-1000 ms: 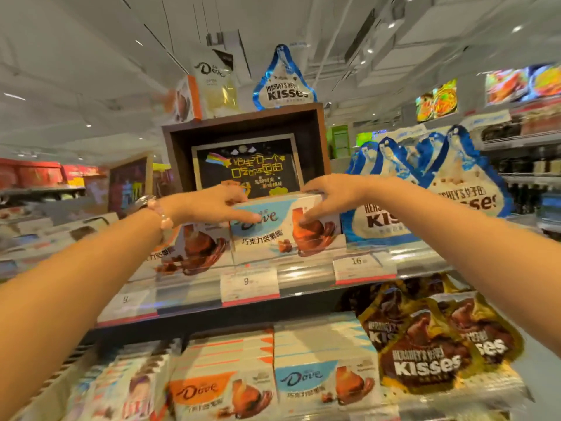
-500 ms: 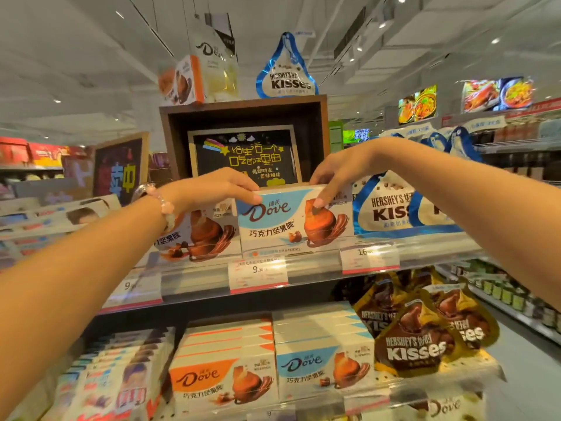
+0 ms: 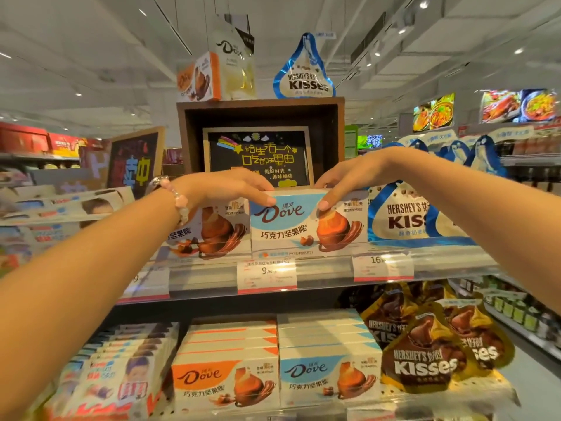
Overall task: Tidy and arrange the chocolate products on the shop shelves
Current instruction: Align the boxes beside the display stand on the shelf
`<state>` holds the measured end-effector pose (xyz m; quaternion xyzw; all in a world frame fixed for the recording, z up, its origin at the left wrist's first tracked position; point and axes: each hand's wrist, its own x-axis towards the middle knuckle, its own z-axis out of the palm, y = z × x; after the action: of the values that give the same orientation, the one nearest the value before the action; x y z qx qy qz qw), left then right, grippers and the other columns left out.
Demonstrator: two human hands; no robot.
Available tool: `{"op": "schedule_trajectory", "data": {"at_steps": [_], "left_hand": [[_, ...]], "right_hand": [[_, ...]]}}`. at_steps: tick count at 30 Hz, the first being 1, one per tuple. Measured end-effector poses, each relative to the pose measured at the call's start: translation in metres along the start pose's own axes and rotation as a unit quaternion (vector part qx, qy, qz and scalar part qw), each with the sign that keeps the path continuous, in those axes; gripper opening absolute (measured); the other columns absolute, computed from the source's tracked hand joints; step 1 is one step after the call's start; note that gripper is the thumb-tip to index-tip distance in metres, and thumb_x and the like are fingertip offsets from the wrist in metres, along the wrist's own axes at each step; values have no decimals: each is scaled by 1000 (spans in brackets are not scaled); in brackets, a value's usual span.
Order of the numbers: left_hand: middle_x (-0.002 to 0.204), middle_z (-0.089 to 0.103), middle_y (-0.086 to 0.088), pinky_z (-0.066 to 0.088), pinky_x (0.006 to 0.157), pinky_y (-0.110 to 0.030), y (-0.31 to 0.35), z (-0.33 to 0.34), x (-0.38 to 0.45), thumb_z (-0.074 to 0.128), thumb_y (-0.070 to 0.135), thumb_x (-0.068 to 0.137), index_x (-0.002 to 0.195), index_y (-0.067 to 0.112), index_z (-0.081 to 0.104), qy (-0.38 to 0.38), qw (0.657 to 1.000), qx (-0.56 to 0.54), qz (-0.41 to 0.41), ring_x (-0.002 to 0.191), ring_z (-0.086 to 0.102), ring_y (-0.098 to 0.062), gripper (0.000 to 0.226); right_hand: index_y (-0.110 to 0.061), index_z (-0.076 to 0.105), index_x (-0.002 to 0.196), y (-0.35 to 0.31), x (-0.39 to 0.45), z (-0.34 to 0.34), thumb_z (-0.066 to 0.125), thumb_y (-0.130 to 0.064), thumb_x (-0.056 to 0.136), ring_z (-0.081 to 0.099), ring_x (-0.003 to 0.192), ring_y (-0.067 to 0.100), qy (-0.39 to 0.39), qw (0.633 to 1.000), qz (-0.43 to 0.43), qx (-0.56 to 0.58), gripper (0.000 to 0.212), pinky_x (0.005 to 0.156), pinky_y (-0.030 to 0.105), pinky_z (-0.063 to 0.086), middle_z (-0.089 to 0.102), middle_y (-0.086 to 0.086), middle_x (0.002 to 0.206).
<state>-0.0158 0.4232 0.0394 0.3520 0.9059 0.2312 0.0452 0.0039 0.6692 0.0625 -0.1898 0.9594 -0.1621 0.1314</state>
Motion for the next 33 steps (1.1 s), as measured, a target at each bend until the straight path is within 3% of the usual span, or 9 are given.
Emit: {"op": "schedule_trajectory", "data": {"at_steps": [4,7,11,14,18,22,25,29,33], "left_hand": [[133,52,0,31,110,-43,-3,-10,-5,67,48,67,129,21,50,24,1000,-5,-1,123,47,-16,70],[134,51,2,33,108,-39,-14,-30,-14,70,49,67,130,22,49,65,998,-10,-4,124,45,-16,72],[125,54,7,40,98,-33,-46,-57,-34,68,54,62,114,29,56,69,996,27,-56,116,51,-14,59],[116,58,7,44,85,-25,-66,-65,-46,71,70,50,111,24,59,77,990,63,-98,101,56,-8,77],[102,63,6,56,75,-29,-78,-66,-54,69,80,41,90,26,58,30,987,104,-116,89,63,-10,74],[107,62,-3,50,47,-16,-74,-59,-55,61,69,61,116,18,55,-21,980,157,-117,87,63,-16,75],[112,60,-2,50,56,-18,-75,-61,-55,59,62,72,118,19,52,-4,980,169,-107,93,61,-16,63],[102,70,-2,53,61,-22,-78,-68,-54,61,46,83,110,17,64,-23,981,165,-94,87,68,-17,40],[102,71,-3,56,80,-34,-80,-73,-52,64,34,84,110,16,65,-36,985,148,-75,90,69,-18,31]], "right_hand": [[-15,57,120,-9,2,-4,65,-50,65,68,97,18,-7,998,19,-56,66,82,28,55,70,1,110],[-17,61,115,-19,7,-5,64,-54,66,67,99,17,1,997,32,-69,62,92,33,50,71,-3,104],[-29,59,113,-48,28,8,55,-73,64,54,110,11,141,989,-14,-30,65,102,34,36,60,-8,118],[-24,49,132,-74,52,23,45,-72,64,45,118,12,189,981,-47,2,84,102,32,32,46,-2,139],[-24,47,134,-97,75,34,41,-71,72,39,124,13,139,989,-40,-8,78,101,30,28,41,-2,145],[-23,51,132,-106,84,38,42,-66,82,41,128,19,110,991,-3,-76,67,111,39,25,47,-3,139],[-19,62,116,-113,79,36,54,-61,77,57,103,15,97,988,-13,-118,58,92,32,41,63,-6,109],[-16,61,115,-114,79,35,60,-48,82,61,100,15,97,988,-12,-123,46,88,29,48,65,0,109],[-13,60,114,-113,81,32,68,-43,78,64,97,17,101,991,-19,-85,48,85,30,51,67,1,107]]}}
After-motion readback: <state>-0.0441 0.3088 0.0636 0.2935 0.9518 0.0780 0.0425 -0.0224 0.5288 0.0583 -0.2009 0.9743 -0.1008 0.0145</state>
